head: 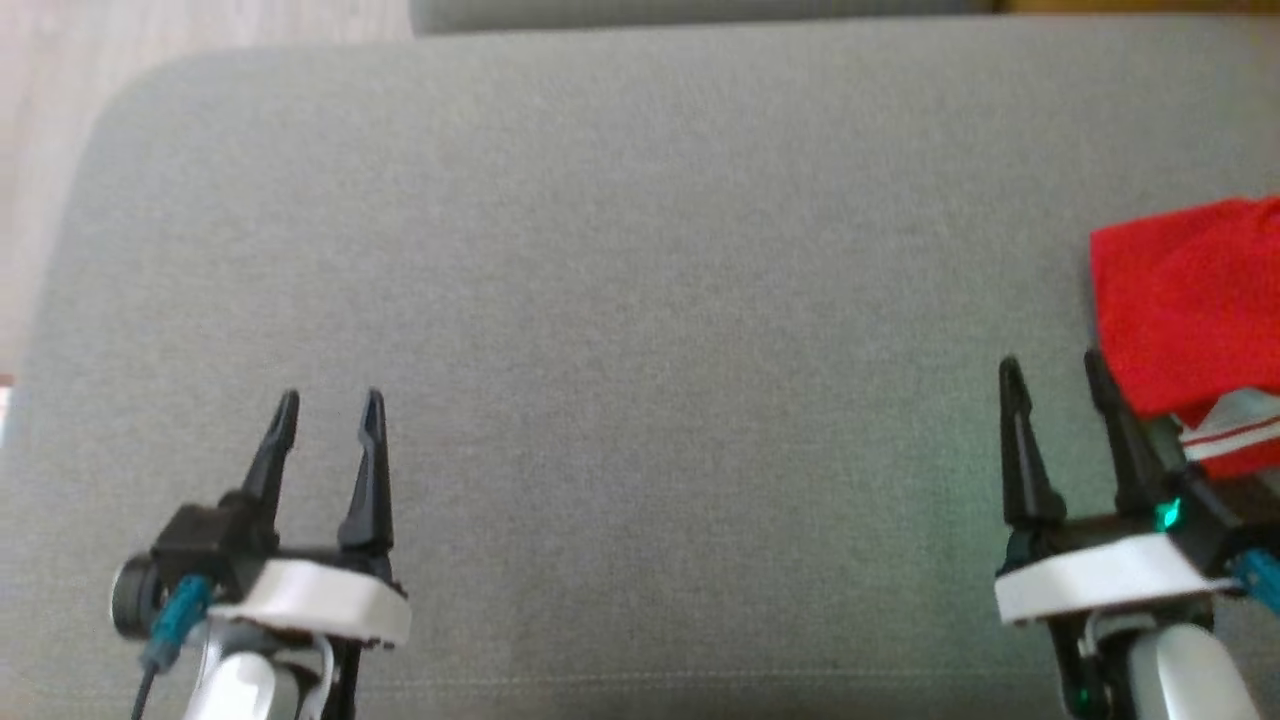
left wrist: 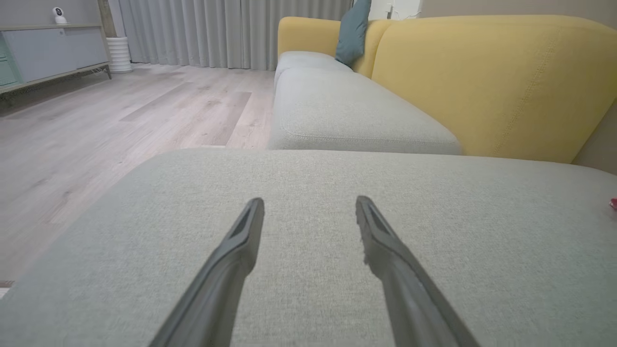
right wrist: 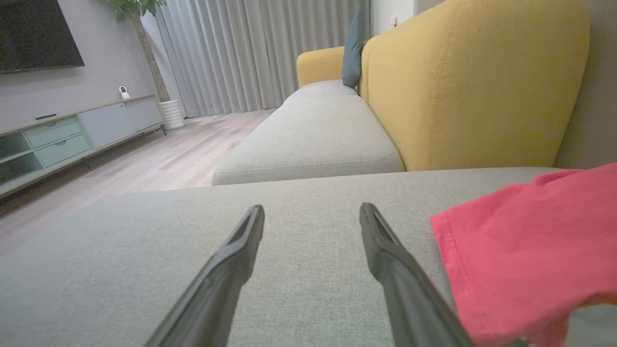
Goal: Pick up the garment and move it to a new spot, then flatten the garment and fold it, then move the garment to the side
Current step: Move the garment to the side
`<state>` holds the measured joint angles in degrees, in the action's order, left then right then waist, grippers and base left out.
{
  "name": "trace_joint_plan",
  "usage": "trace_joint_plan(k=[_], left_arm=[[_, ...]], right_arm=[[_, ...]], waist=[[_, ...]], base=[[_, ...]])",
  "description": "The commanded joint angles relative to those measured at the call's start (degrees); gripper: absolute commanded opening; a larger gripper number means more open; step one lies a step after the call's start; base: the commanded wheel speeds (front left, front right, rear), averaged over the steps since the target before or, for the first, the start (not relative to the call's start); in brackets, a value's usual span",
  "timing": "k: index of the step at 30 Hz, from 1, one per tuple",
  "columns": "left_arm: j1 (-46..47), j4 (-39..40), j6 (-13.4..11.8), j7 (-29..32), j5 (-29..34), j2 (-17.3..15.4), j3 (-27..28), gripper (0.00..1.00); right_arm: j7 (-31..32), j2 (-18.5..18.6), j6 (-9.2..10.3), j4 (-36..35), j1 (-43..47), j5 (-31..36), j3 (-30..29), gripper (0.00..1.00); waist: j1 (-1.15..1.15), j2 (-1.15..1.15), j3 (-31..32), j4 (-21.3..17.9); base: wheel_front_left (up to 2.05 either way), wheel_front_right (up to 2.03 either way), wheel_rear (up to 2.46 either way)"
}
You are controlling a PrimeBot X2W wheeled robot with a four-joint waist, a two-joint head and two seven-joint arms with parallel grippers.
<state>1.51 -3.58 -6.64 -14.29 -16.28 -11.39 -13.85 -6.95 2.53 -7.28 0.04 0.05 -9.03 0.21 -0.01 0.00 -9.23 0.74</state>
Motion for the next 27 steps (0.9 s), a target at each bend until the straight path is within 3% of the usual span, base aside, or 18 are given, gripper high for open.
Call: trace_joint_plan(k=[1,11,27], left_arm=[[0.77,1.59,-0.19,-0.57,-0.49,-0.57,2.34,1.00],[-3.66,0.83,-0.72,0.54,-0.97,-1.27,1.59,1.00],[-4.88,1.75,-1.96,1.44,-0.41,-1.99,0.75,1.00]], right_arm=[[0.39,0.35,-0.21,-2.42,0.28,-0.36,1.62,1.00],[2.34,0.35,-0.21,-3.61,6.00,-1.55,1.62,1.00],[3.17,0.35,-0.21,-4.71,7.20,-1.85,1.47,1.00]], waist=[[0.01,0.00,2.84,1.09],[0.01,0.00,8.49,0.70],[0.01,0.00,9.17,0.46]], base=[[0.00,0.00,0.00],[0.00,0.00,0.00],[0.00,0.00,0.00]])
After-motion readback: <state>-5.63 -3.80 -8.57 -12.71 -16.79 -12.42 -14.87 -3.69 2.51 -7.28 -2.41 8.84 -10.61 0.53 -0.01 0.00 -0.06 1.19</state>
